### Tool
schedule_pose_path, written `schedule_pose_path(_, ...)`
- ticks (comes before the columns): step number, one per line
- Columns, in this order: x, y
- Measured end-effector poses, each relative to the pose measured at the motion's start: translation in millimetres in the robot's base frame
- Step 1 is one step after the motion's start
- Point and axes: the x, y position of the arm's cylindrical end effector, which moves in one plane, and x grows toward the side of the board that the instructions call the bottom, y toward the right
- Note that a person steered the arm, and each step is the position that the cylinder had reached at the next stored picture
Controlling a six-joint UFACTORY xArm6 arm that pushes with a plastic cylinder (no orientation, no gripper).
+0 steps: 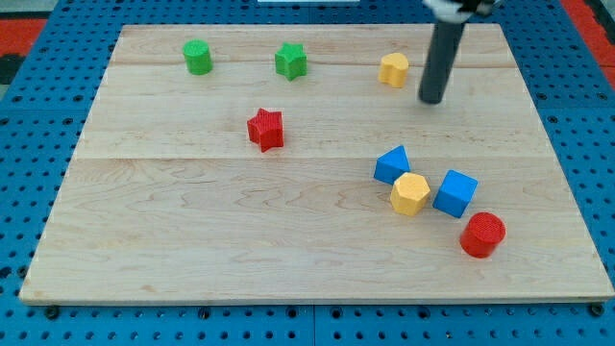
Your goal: Push the yellow heart closer to the group of blocks
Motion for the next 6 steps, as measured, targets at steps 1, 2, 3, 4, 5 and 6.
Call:
schedule_pose_path(1,-59.3,-27.1)
schedule_pose_path(2,-33.9,-60.4)
schedule_pose_path(3,18.1,-58.7)
schedule_pose_path(4,0.8,-57.4)
schedule_pose_path(5,8.3,-96.2)
schedule_pose_path(6,62.5,-95.3)
